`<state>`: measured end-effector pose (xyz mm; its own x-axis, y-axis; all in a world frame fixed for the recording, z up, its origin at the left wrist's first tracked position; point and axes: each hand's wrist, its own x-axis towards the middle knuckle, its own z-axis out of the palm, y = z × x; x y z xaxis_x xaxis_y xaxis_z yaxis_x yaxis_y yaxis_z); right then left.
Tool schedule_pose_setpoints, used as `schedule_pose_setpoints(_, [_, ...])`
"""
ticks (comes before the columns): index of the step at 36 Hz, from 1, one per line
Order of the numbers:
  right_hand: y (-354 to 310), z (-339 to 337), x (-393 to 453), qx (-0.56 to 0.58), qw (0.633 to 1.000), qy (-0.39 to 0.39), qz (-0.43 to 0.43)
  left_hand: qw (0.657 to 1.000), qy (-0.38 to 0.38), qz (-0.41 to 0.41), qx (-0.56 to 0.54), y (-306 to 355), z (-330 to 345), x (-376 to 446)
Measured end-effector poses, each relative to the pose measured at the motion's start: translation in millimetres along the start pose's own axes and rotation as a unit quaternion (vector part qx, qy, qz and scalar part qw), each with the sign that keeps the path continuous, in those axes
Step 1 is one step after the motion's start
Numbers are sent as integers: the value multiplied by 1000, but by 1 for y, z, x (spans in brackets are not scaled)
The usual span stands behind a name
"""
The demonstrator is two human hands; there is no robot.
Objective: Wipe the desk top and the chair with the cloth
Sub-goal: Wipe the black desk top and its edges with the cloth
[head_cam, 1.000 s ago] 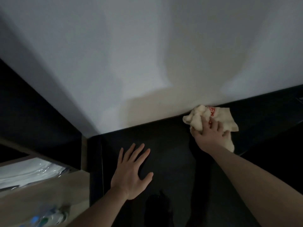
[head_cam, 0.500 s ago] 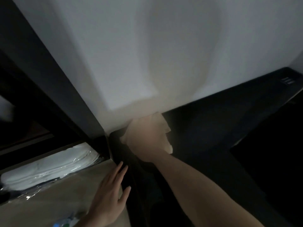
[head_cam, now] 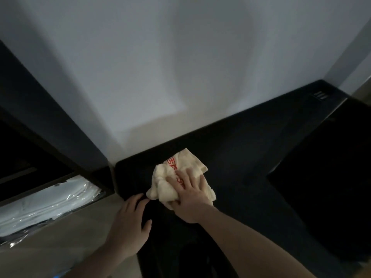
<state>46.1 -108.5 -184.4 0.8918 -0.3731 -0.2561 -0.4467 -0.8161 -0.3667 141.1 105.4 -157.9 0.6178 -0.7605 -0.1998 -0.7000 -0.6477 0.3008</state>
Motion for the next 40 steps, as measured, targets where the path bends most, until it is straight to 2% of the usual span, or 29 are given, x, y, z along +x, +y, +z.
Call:
schedule_pose_setpoints(3, [25,-14,-6,-12,1000,19,3,999,-45,-10,6,36,0,16])
schedule_pose_setpoints(5, [47,-31,-9,-16,1000,1,14,997,-70,-20,11,61,0,29])
schedule_pose_setpoints(11, [123,-75,-6,-15,999,-6,45,993,-110,-27,42,132,13,74])
schedule_pose_setpoints(18, [220,-111,-1,-10,996,7,91,981,-168,-85,38,207,21,135])
schedule_pose_setpoints(22, [255,-127,0,-8,993,3,122,970,-211,-112,46,227,11,161])
schedule_pose_setpoints(33, [262,-137,9,4,984,0,179,959,-247,-136,37,235,5,168])
schedule_pose_setpoints(40, [257,-137,-21,16,974,-20,224,957,-254,-134,35,235,3,166])
